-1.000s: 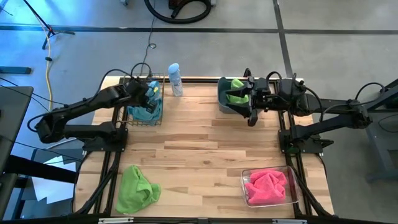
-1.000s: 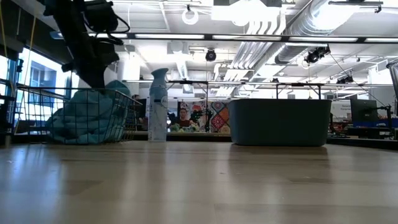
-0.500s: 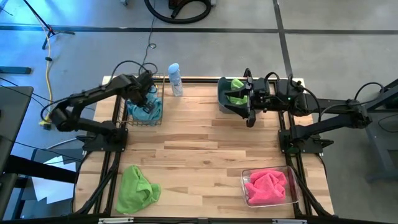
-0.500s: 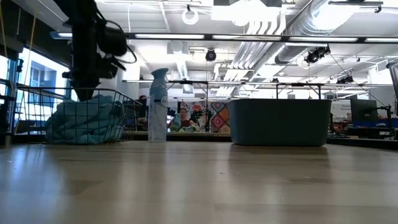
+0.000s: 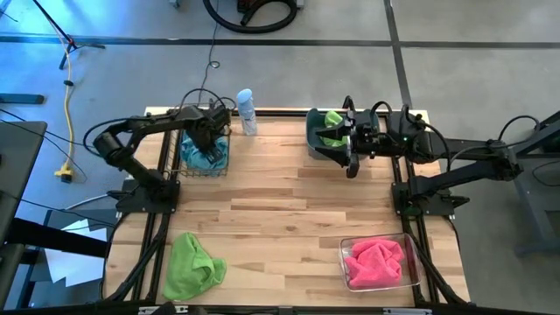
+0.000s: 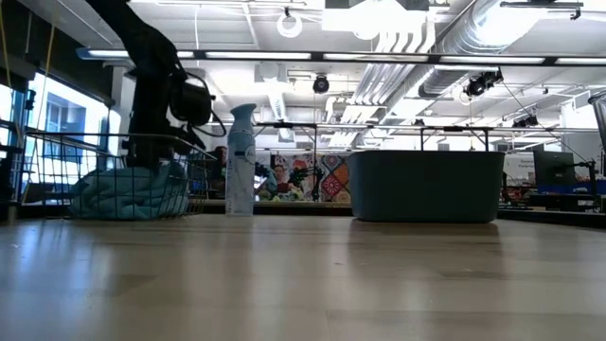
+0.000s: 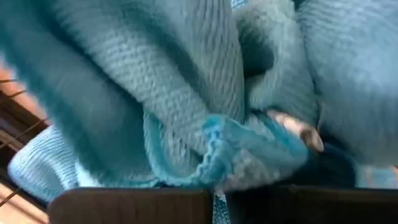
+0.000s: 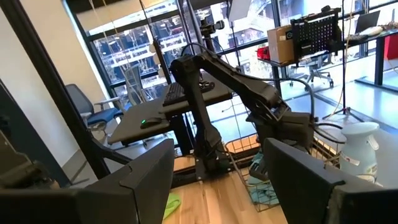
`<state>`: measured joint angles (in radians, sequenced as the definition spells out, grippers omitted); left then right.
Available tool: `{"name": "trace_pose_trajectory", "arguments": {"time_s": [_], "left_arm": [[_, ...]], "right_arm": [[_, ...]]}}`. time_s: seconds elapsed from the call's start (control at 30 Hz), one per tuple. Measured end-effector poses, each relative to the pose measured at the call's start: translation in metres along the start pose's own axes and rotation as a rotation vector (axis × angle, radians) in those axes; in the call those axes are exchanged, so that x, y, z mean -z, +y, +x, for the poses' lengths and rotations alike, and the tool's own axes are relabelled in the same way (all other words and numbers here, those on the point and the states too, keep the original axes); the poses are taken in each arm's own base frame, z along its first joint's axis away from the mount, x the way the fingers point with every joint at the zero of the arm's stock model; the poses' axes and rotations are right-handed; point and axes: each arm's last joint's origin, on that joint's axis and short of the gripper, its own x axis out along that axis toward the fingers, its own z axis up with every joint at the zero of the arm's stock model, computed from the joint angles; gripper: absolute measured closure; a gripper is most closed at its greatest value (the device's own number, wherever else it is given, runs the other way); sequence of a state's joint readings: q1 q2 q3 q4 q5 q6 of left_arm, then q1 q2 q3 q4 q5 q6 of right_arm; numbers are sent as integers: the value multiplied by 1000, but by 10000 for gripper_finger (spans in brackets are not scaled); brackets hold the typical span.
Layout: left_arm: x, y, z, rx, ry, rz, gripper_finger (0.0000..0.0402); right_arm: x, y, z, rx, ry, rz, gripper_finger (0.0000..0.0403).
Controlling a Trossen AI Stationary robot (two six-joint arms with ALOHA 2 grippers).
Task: Sort microfiber towel by color & place in baskets
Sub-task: Put the blue towel into the wire basket, then put the green towel into the blue bin
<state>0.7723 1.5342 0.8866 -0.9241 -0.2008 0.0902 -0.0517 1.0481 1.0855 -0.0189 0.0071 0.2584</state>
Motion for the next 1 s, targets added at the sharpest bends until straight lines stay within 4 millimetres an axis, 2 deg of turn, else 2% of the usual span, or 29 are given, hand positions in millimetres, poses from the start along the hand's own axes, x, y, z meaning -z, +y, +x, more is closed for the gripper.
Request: {"name": "trace_pose_trajectory", "arguments": {"time_s": [0.3,0.53,0.8,1.0], "left_arm": [[-4,-2,10,-2,47,54,365],[-2,-1,7,3,83,62,298],[-10,6,-26,8,67,58,216],[-13,14,-61,-16,21,46,183]], "right_arm": [[0,0,0,0,0,14,160],[0,0,0,0,0,11,160],[1,0,0,4,12,3,160],[6,-2,0,17,61,-1,160]]}}
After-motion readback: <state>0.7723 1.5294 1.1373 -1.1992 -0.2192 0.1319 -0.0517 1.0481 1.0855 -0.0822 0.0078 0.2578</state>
